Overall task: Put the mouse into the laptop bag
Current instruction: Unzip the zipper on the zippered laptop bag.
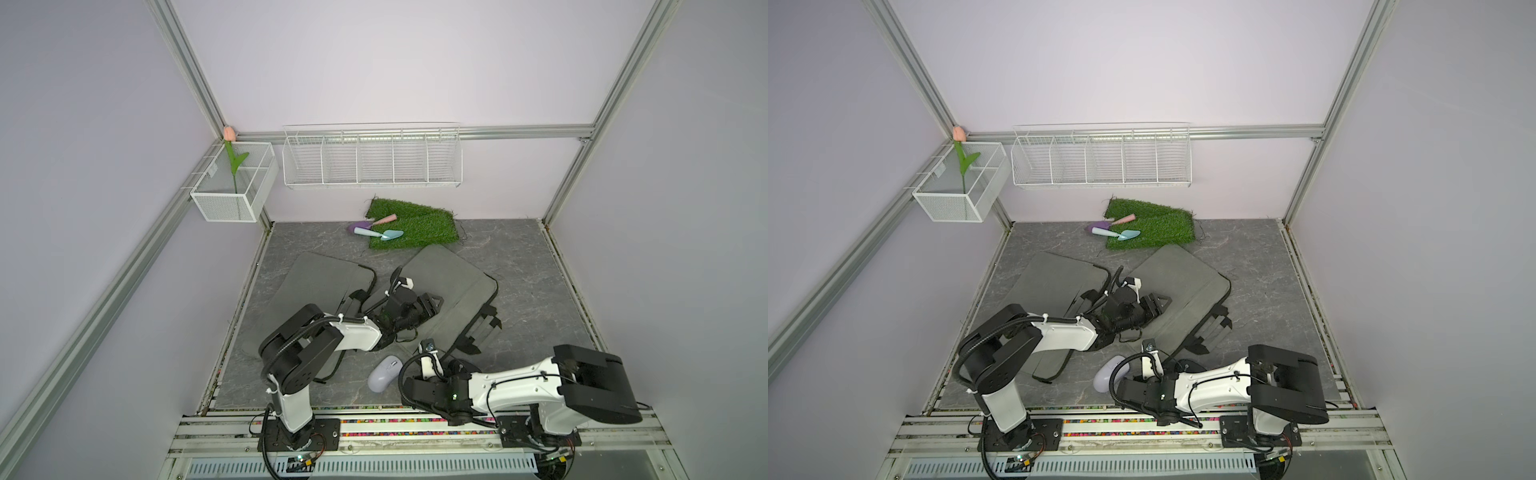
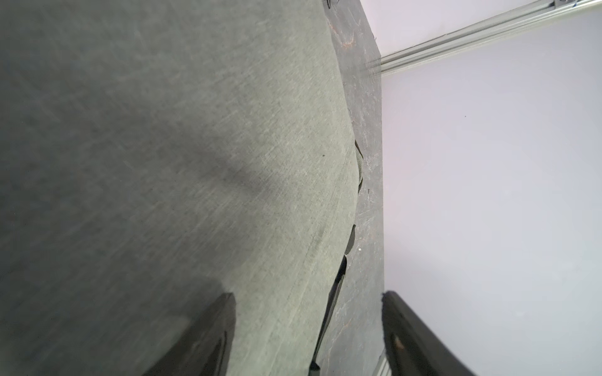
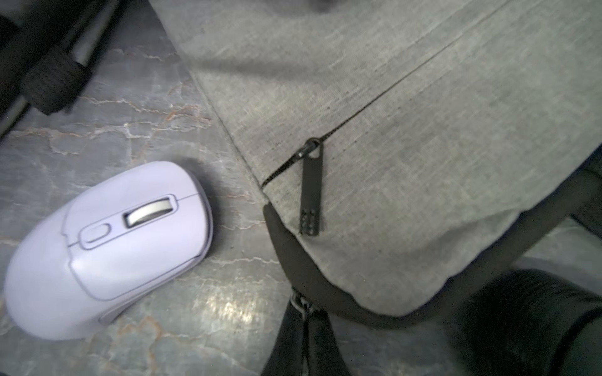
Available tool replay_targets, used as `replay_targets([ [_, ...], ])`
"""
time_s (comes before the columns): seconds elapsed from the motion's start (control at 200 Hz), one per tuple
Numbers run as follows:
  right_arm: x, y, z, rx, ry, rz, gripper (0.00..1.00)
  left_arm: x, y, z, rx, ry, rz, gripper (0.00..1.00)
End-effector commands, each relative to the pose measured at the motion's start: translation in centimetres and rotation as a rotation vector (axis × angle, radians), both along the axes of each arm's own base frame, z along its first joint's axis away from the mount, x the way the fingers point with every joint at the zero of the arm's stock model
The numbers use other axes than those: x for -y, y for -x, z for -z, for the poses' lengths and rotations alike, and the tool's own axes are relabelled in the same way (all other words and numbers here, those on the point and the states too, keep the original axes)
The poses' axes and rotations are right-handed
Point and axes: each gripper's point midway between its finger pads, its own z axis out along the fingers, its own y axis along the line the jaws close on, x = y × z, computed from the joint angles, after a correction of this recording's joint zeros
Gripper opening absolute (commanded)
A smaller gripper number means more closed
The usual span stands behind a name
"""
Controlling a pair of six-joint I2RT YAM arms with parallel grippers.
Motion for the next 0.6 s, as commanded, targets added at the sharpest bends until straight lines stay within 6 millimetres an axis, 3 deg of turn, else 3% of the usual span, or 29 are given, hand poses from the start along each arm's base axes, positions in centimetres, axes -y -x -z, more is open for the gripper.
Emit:
replay_targets([
  [0.0, -0.7, 0.3, -0.9, 0.006, -0.016, -0.044, 0.06, 0.5, 0.6, 1.0, -0.019, 0.165, 0.026, 0.71],
  [0.16, 0.4, 0.3, 0.0, -0.013, 0.056, -0.050, 0.06, -2.7, 0.9, 8.2, -0.140, 0.117, -0.079, 0.64],
  [0.24, 1.4, 0.5, 0.3, -0.030, 0.077, -0.053, 0.06, -4.6, 1.2, 10.5, -0.186, 0.113, -0.132, 0.64],
  [0.435, 3.5, 1.4, 0.2, -0.082, 0.143, -0.048, 0.06, -6.0, 0.9, 13.1, -0.248, 0.165, -0.157, 0.61],
  [0.595, 5.8, 2.1, 0.8, -0.134, 0.221, -0.020, 0.06, -7.5, 0.8, 13.5, -0.247, 0.126, -0.193, 0.61],
])
